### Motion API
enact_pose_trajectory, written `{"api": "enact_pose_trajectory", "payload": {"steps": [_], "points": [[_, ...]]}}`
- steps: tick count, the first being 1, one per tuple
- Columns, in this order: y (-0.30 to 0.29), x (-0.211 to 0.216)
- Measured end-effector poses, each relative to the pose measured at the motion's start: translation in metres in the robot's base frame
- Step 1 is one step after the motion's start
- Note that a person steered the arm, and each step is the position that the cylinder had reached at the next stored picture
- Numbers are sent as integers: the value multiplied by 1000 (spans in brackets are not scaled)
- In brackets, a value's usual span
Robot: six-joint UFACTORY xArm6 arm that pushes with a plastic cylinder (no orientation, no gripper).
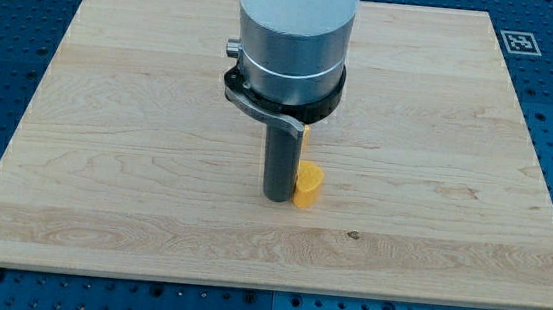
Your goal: Move the yellow heart below the yellow hexagon
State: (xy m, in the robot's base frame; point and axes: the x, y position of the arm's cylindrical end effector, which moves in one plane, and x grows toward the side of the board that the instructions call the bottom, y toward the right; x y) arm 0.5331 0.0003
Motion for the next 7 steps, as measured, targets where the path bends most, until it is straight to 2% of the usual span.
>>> {"api": "enact_pose_trajectory", "payload": {"steps": [1,2,3,4,7], "points": [[-4,28],[20,40],[47,31],[46,0],[20,2]]}}
